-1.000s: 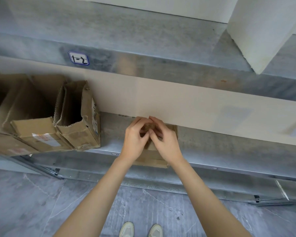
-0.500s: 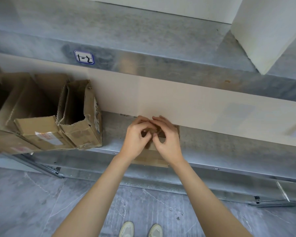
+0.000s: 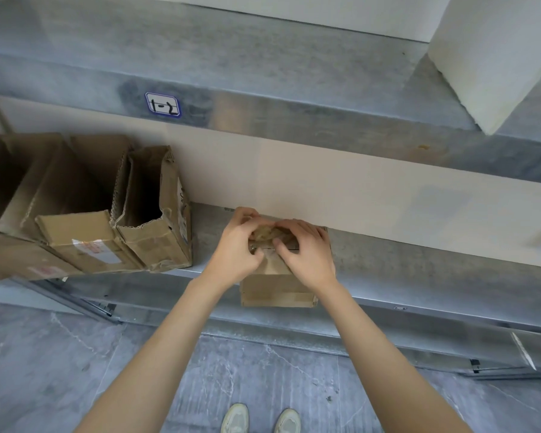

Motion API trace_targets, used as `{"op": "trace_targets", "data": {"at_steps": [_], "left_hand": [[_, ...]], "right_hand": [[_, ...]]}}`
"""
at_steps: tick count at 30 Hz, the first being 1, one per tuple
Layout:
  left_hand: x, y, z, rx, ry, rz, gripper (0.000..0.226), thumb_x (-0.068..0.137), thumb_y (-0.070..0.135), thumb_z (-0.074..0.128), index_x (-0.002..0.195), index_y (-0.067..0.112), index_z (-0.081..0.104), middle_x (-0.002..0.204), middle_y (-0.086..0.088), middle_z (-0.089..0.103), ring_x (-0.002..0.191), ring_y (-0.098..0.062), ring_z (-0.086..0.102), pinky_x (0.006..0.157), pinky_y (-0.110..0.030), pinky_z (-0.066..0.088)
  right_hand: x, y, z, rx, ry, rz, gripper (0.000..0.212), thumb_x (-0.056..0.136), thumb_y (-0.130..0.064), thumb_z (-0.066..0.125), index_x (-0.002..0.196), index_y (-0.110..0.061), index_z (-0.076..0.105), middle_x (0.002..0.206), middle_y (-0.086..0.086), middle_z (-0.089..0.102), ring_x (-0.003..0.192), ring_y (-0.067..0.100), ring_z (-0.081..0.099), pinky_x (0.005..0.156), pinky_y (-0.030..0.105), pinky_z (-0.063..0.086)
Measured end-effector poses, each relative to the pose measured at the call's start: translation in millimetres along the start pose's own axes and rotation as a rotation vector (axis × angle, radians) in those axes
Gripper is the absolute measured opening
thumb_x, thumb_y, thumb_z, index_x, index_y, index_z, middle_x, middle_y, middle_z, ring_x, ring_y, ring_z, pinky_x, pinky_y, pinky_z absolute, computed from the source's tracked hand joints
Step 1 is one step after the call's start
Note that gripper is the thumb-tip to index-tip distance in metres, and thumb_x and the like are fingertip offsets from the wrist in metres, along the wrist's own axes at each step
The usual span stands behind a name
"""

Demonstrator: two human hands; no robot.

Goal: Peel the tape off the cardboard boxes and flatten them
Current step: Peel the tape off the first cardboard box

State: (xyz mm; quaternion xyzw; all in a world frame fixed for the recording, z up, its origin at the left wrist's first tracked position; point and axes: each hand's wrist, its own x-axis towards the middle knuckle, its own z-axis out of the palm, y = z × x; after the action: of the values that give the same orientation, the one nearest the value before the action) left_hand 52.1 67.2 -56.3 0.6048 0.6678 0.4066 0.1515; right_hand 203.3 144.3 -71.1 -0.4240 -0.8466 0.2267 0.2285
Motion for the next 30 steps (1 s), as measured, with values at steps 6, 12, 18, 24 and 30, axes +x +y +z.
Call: {"op": "trace_targets", "data": {"at_steps": [6, 12, 18, 24, 30], "left_hand": [[3, 2, -4, 0.123, 0.025, 0.030, 0.042, 0.079, -0.005, 0.072, 0.116, 0.015, 0.069, 0.114, -0.003, 0.049, 0.087, -0.014, 0.055, 0.077, -0.023, 0.048], [-5, -3, -2, 0.139, 0.022, 0.081, 0.030, 0.085, 0.000, 0.069, 0.111, 0.014, 0.072, 0.110, 0.000, 0.052, 0.086, -0.011, 0.054, 0.076, -0.019, 0.044], [-5, -4, -3, 0.146, 0.013, 0.103, 0.030, 0.083, -0.003, 0.068, 0.109, 0.012, 0.072, 0.110, -0.002, 0.052, 0.089, -0.011, 0.053, 0.076, -0.014, 0.040], [-9, -4, 2, 0.139, 0.028, 0.077, 0.032, 0.083, -0.002, 0.066, 0.111, 0.013, 0.071, 0.112, -0.001, 0.051, 0.089, -0.011, 0.051, 0.074, -0.022, 0.045], [-17, -7, 13, 0.211, 0.101, 0.100, 0.035, 0.081, -0.005, 0.068, 0.113, 0.009, 0.068, 0.116, -0.010, 0.054, 0.105, -0.022, 0.052, 0.067, -0.037, 0.056]], "right_hand": [[1, -1, -1, 0.054, -0.032, 0.016, 0.040, 0.089, -0.034, 0.033, 0.116, -0.036, 0.063, 0.117, -0.017, 0.064, 0.113, 0.007, 0.053, 0.099, 0.028, 0.029], [1, -1, 1, 0.084, 0.001, 0.053, 0.038, 0.094, -0.029, 0.031, 0.112, -0.033, 0.065, 0.113, -0.017, 0.066, 0.111, 0.008, 0.055, 0.099, 0.029, 0.031], [3, 0, 2, 0.072, 0.000, 0.056, 0.037, 0.090, -0.028, 0.037, 0.113, -0.033, 0.065, 0.113, -0.016, 0.067, 0.111, 0.009, 0.056, 0.098, 0.028, 0.031], [6, 0, 0, 0.077, -0.038, 0.080, 0.043, 0.083, -0.025, 0.038, 0.116, -0.033, 0.065, 0.117, -0.014, 0.066, 0.114, 0.010, 0.055, 0.099, 0.027, 0.029], [7, 1, -6, 0.228, -0.084, 0.112, 0.047, 0.081, -0.019, 0.035, 0.115, -0.027, 0.067, 0.118, -0.011, 0.067, 0.115, 0.009, 0.056, 0.107, 0.032, 0.033]]}}
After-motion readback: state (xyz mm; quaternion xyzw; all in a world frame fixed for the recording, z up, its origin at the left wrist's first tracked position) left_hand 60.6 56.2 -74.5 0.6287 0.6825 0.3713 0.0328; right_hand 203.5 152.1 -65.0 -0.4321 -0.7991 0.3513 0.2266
